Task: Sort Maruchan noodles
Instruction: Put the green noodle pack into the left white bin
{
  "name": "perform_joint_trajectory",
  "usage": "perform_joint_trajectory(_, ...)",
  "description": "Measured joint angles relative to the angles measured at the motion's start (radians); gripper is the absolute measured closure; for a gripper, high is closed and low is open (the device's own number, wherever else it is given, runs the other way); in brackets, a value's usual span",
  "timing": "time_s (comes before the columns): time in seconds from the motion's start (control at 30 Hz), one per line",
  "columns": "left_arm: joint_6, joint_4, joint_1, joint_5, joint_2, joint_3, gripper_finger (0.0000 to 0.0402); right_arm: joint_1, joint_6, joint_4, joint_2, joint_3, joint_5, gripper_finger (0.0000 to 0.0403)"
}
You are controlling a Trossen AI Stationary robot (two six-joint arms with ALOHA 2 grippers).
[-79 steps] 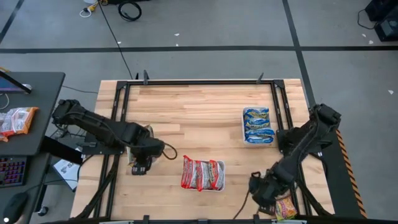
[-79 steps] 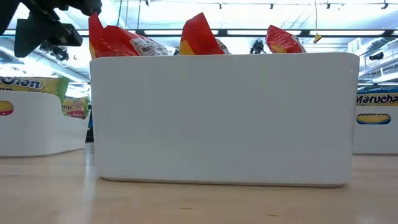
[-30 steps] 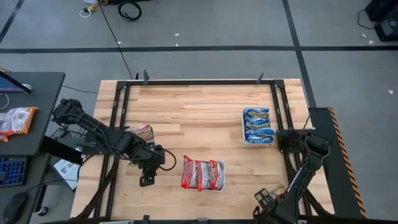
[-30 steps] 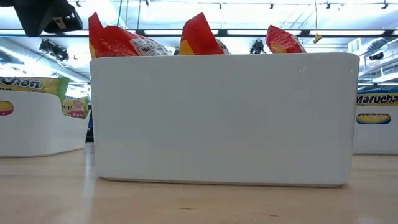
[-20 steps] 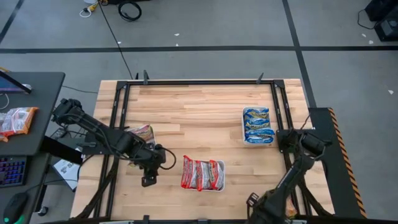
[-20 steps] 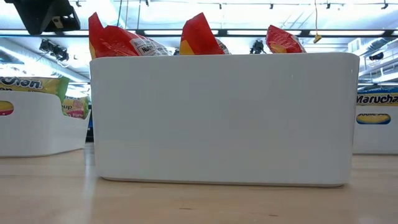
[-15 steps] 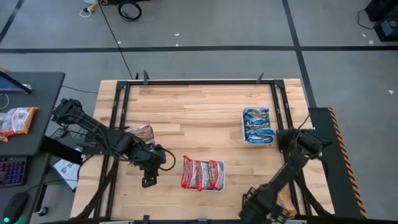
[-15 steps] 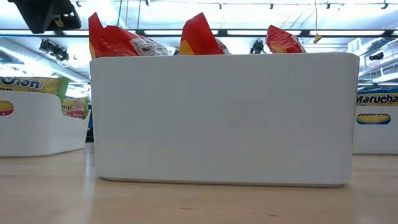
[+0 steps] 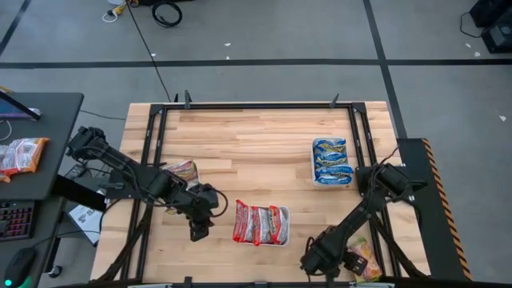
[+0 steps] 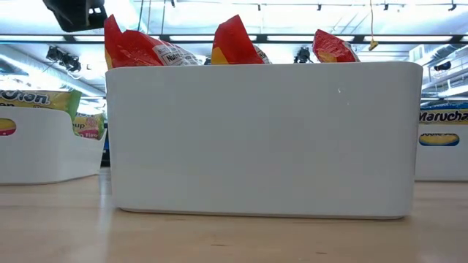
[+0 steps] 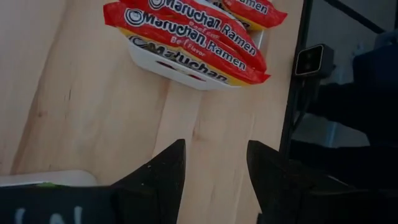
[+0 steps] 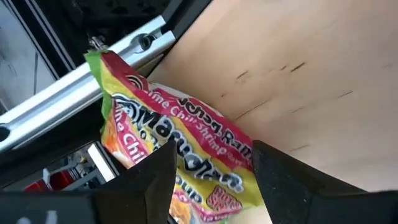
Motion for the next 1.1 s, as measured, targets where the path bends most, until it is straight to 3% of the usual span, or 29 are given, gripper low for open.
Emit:
perform_joint_trajectory(0.3,-0.007,0.007,-0.026,0.0,0.0,0.0,0.0225,0.032,0.021,0.037,0.0,-0.058,-0.004,0.0186)
perform_joint_trajectory(0.43,-0.028,0.007,-0.027,-0.003,0.0,0.0,0.0225,0.035,0.018,0.043,-0.002,-0.08,-0.004,0.0202)
perform_joint_trajectory(0.6,-0.042,0.019,-0.027,-0.03,0.0,0.0,0.0225,0.035,0.018,0.075,-0.007,-0.105,-0.007,0.0258)
perform_joint_trajectory(0.7,-0.058,0.046,-0.032,-0.065,0.0,0.0,0.0225,0.034,0.036,0.074,-0.007,-0.105,-0.006,0.0312)
perform_joint_trajectory(0.83,-0.056,0.048,-0.064,-0.114,0.0,0.0,0.0225,0.028,0.176,0.054,-0.001,-0.1,0.029,0.0389)
perform_joint_trajectory(1.1,-0.075,-0.166,-0.061,-0.185,-0.02,-0.001,0.0225,-0.022,0.438,-0.153,-0.074,0.086,0.199,0.0396)
